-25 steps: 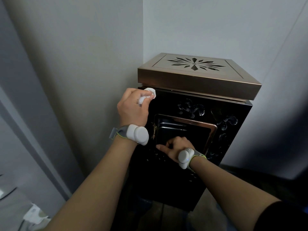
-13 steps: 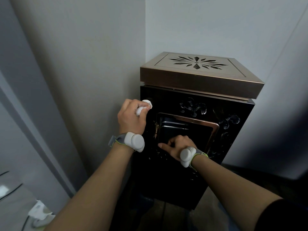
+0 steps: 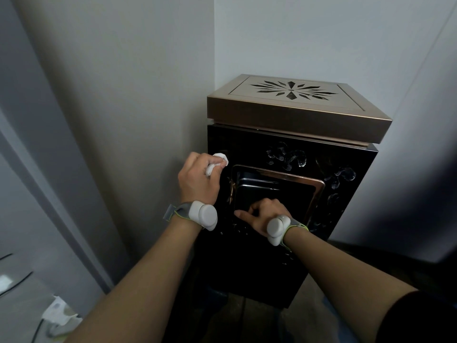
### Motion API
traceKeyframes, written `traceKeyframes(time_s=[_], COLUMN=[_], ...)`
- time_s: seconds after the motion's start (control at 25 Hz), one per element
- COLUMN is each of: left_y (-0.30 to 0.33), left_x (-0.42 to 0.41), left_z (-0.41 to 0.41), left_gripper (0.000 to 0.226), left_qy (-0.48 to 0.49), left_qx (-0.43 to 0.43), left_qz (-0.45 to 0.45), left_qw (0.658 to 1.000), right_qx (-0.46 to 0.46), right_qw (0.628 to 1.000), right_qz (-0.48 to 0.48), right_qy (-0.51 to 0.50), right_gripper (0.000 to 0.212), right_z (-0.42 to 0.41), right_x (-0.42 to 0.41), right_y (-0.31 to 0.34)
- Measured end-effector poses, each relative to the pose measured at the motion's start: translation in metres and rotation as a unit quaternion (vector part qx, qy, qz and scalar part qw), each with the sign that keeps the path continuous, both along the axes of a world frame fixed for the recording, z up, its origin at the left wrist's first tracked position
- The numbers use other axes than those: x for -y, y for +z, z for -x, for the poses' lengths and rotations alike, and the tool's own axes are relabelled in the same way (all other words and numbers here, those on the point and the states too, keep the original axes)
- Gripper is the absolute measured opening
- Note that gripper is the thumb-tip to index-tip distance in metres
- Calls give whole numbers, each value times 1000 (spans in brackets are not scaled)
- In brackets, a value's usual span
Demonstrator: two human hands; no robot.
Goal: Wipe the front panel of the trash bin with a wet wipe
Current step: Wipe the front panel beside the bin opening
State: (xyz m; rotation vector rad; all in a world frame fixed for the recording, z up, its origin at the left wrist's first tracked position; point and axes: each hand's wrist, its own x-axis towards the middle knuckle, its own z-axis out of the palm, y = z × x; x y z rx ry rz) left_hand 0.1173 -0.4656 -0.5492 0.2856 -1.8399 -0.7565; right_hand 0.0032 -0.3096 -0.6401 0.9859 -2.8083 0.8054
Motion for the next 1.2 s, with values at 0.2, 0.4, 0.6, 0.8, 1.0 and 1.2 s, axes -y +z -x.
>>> traceKeyframes(time_s=[0.2, 0.4, 0.6, 0.8, 1.0, 1.2], left_y=[4, 7, 8, 8, 1, -16], left_x=[-7, -14, -17, -15, -11, -9], left_z=[0, 6, 9, 7, -1, 0], left_gripper=[4, 5, 7, 6, 4, 5], left_qy=[-9, -28, -29, -20, -19, -28], left_qx=[-1, -11, -25, -41, -34, -17], left_qz=[12, 21, 0, -23, -32, -13], left_qw=[1000, 999, 999, 999, 999, 999], right_qx=[-1, 3, 7, -1, 1, 10], right_qw=[1000, 1000, 1000, 1000, 1000, 1000], right_qz=[-2, -3, -7, -8, -6, -1], right_qy=[6, 9, 8, 2, 2, 7], right_gripper=[62, 61, 60, 56, 58, 57], right_z=[3, 3, 3, 2, 0, 1], right_x=[1, 1, 1, 1, -1, 0], right_y=[-3, -2, -1, 1, 0, 1])
